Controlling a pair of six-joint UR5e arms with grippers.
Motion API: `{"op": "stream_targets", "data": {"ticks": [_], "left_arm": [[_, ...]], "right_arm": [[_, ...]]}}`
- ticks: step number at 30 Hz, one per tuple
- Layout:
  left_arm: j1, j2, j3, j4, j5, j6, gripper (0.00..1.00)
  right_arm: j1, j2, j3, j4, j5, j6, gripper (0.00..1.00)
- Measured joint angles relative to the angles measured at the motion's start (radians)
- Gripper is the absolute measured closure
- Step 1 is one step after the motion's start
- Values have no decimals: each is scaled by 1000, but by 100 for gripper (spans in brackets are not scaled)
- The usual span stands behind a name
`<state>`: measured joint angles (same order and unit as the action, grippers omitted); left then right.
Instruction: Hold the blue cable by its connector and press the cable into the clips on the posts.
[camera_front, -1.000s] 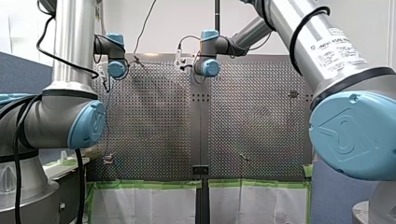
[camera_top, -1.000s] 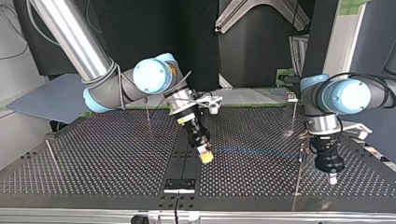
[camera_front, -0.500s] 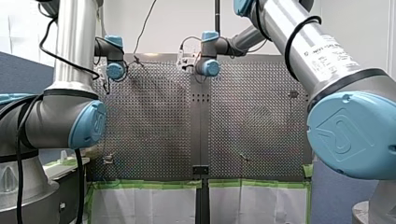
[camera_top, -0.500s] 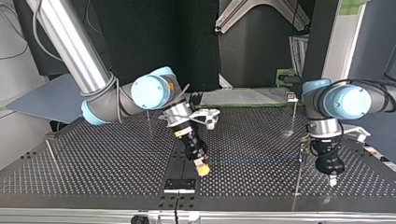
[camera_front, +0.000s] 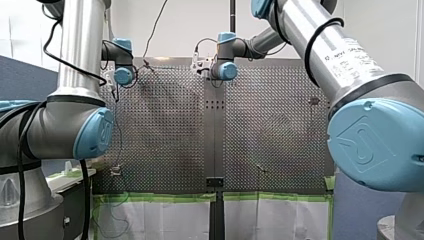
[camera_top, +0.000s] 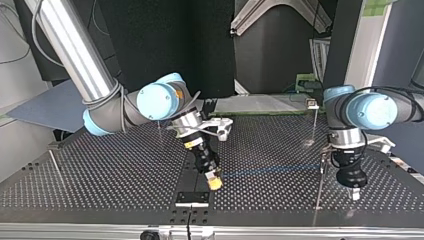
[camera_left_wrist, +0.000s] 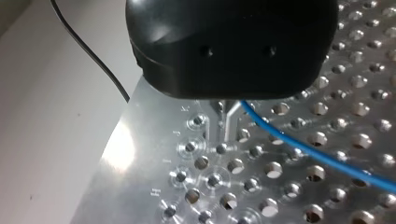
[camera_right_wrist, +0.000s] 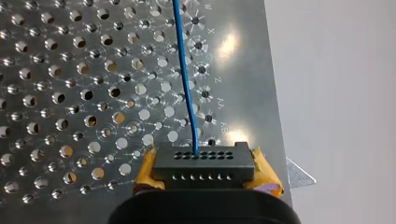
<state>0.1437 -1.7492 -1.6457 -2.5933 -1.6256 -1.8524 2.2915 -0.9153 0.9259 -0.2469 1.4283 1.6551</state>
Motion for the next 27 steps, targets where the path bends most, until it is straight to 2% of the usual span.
{"op": "stream_targets", "data": {"ticks": [1, 6, 8, 9, 10, 11, 12, 13, 14, 22, 27], "left_arm": [[-1, 0, 0, -5, -9, 1, 42], [-7, 0, 0, -19, -45, -2, 42], [-7, 0, 0, -24, -45, -11, 31], [-7, 0, 0, -27, -42, -14, 31], [-7, 0, 0, -31, -36, -18, 24], [-7, 0, -1, -35, -29, -20, 12], [-7, 0, -1, -40, -22, -23, 12], [-8, 0, -1, -47, -13, -25, 4], [-8, 0, -1, -53, -5, -26, 0], [-8, 1, -2, -122, 64, -35, 0], [-3, 2, -3, -138, 63, -38, 0]], "right_arm": [[1, 0, 0, 2, 0, 0, 100], [4, 0, 1, 8, 0, -3, 100], [5, 0, 1, 11, 0, -5, 100], [5, 0, 1, 12, 0, -5, 100], [5, 0, 1, 14, 0, -5, 100], [5, 0, 1, 15, 0, -6, 100], [5, 0, 1, 16, 0, -6, 100], [5, 0, 1, 17, 0, -7, 100], [5, 0, 1, 17, 0, -7, 100], [6, 0, 1, 18, 0, -8, 100], [5, 0, 1, 19, 0, -9, 100]]}}
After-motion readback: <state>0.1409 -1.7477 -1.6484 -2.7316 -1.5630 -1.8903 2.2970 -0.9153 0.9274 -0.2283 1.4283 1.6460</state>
